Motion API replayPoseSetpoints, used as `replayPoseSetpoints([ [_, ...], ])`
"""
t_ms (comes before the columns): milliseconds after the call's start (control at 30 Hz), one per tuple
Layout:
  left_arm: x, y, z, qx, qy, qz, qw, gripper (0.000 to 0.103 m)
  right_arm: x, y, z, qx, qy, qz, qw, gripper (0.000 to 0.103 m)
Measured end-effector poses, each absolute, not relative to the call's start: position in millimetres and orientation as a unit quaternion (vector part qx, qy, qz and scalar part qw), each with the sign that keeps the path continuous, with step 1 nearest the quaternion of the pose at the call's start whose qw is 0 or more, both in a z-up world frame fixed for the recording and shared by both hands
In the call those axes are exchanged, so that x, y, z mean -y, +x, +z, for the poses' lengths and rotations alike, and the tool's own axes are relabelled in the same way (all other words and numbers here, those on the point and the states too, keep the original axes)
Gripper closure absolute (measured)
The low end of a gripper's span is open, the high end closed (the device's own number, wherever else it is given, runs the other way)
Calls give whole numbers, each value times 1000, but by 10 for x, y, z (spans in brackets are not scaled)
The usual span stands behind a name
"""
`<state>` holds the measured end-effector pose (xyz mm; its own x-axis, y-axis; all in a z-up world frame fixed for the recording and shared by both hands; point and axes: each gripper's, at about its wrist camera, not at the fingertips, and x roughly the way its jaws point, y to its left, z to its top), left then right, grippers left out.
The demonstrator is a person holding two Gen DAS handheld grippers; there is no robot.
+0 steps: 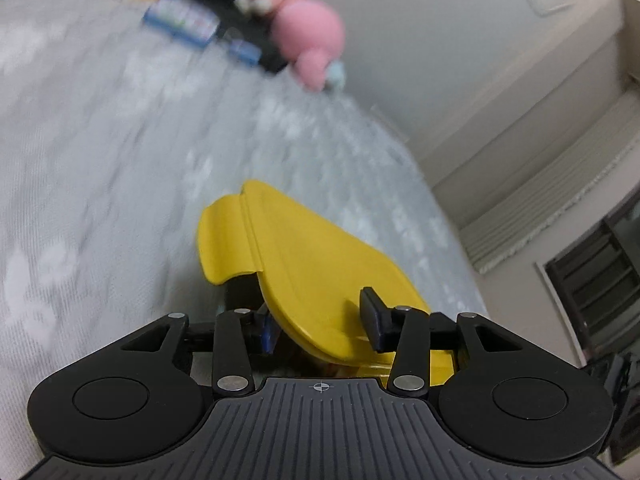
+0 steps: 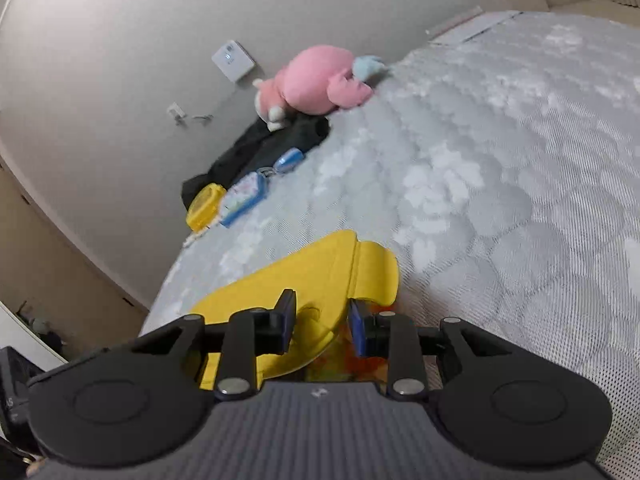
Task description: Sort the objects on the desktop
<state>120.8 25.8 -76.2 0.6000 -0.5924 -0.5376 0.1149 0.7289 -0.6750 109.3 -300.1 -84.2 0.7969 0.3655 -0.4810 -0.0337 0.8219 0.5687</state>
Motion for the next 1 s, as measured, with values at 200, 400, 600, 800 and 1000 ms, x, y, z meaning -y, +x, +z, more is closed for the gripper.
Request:
replayPoseSetpoints([
  [200, -245, 1289, -856, -422, -277, -210, 837, 42, 2914, 1114, -953, -297, 208, 65, 930, 72],
  [400, -370, 1208, -717, -398, -262, -175, 862, 19, 2931, 1056, -978, -312, 225, 81, 920, 72],
  [600, -554, 1228, -588, -357, -249, -91, 896, 14, 3083, 979, -888, -278, 270, 53, 920, 63],
  [800, -434, 1673, -801, -399, -222, -73, 887, 27, 3358, 1280, -1110, -290, 360, 2, 887, 53],
  [1000, -409, 1767, -840, -405, -228, -102, 880, 39, 3343, 1562, -1302, -303, 392, 31, 868, 54],
])
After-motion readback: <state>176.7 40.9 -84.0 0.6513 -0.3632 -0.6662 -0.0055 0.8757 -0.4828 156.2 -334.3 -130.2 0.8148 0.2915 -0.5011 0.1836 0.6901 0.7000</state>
